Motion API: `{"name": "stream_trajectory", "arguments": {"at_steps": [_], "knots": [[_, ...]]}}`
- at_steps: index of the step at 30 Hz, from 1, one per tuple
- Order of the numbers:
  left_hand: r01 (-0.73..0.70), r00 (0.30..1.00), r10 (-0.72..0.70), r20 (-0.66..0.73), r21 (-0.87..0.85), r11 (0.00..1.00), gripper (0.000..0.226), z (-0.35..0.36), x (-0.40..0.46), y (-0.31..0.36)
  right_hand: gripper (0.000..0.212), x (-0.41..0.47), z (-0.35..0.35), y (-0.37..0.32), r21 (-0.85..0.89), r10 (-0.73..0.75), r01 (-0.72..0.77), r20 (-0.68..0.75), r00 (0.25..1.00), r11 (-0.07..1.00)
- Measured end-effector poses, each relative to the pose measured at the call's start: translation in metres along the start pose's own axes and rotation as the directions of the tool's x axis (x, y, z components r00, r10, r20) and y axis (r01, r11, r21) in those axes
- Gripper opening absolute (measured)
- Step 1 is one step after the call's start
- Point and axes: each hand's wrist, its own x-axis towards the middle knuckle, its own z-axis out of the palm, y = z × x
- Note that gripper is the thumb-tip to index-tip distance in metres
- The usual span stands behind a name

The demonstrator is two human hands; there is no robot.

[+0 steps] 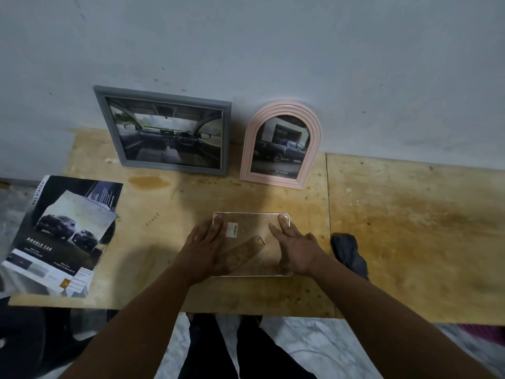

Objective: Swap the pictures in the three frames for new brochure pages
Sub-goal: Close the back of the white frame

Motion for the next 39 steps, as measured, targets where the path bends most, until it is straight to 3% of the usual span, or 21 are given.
{"name": "stream_trajectory", "arguments": {"at_steps": [7, 16, 22, 27, 30, 34, 39], "knots": [[-0.023, 0.991, 0.028, -0.127, 0.04, 0.999, 0.113, 0.017, 0.003, -0.01, 0.115, 0.003, 0.003, -0.001, 0.044, 0.015, -0.015, -0.005, 1.0, 0.999], [-0.039, 0.986, 0.046, -0.162, 0.048, 0.998, 0.107, 0.022, 0.005, -0.012, 0.112, 0.001, 0.003, 0.0, 0.091, 0.022, -0.023, 0.011, 1.0, 0.996], [-0.005, 1.0, 0.005, -0.016, 0.043, 0.999, 0.109, 0.004, 0.002, -0.005, 0.11, -0.007, -0.003, -0.004, -0.019, 0.01, -0.011, -0.056, 0.998, 1.0], [0.122, 0.991, -0.121, 0.059, -0.025, 0.992, 0.111, -0.022, -0.008, 0.017, 0.08, -0.037, 0.012, -0.007, -0.056, 0.027, -0.036, -0.148, 0.989, 0.998], [0.13, 0.99, -0.129, 0.052, -0.017, 0.991, 0.095, -0.019, -0.021, 0.03, 0.071, -0.051, 0.037, -0.018, 0.009, 0.032, -0.031, -0.173, 0.984, 0.999], [0.097, 0.994, -0.102, 0.042, 0.106, 0.99, 0.075, 0.0, -0.039, 0.033, 0.087, -0.053, 0.06, -0.029, 0.082, 0.055, -0.044, -0.128, 0.99, 0.996], [0.099, 0.994, -0.107, 0.038, 0.164, 0.981, 0.101, 0.018, -0.053, 0.031, 0.112, -0.05, 0.068, -0.029, 0.101, 0.059, -0.045, -0.136, 0.989, 0.994]]}}
